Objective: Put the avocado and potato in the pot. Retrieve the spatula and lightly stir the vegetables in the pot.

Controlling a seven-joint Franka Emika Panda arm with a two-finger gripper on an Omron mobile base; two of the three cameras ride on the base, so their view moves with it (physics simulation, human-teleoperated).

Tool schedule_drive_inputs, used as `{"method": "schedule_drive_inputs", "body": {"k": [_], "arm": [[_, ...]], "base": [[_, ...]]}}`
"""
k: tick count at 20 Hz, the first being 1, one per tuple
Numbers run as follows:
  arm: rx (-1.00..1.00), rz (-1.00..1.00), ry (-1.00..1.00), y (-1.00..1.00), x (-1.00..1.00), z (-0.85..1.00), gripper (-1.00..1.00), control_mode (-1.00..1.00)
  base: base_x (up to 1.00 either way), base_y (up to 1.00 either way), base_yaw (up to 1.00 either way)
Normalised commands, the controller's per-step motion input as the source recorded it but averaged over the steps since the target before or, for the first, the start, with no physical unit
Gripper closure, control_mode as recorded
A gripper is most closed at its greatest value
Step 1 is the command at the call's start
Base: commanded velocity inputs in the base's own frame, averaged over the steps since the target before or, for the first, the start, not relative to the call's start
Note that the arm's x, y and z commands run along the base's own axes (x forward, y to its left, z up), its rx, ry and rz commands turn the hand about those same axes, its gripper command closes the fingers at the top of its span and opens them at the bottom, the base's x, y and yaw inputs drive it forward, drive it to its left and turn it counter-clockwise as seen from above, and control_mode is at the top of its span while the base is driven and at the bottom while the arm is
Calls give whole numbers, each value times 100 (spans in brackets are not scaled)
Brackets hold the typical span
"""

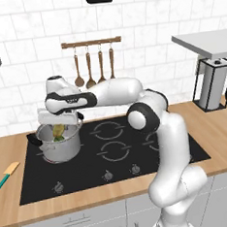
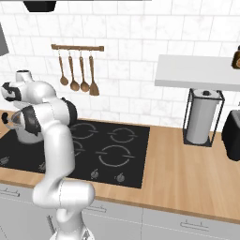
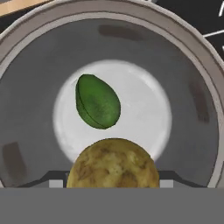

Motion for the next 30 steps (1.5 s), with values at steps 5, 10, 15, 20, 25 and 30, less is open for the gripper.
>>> {"method": "schedule_drive_inputs", "body": {"k": [5, 10, 15, 20, 25, 30], "arm": [[0, 0, 0, 7, 4, -38, 100, -100], [0, 0, 0, -1, 0, -25, 100, -100], [2, 0, 0, 0, 0, -28, 100, -100], [0, 0, 0, 0, 0, -26, -100, -100], [0, 0, 0, 0, 0, -2, -100, -100], [0, 0, -7, 0, -6, 23, -100, -100]], "base": [[0, 0, 0], [0, 0, 0], [0, 0, 0], [0, 0, 0], [0, 0, 0], [0, 0, 0]]}}
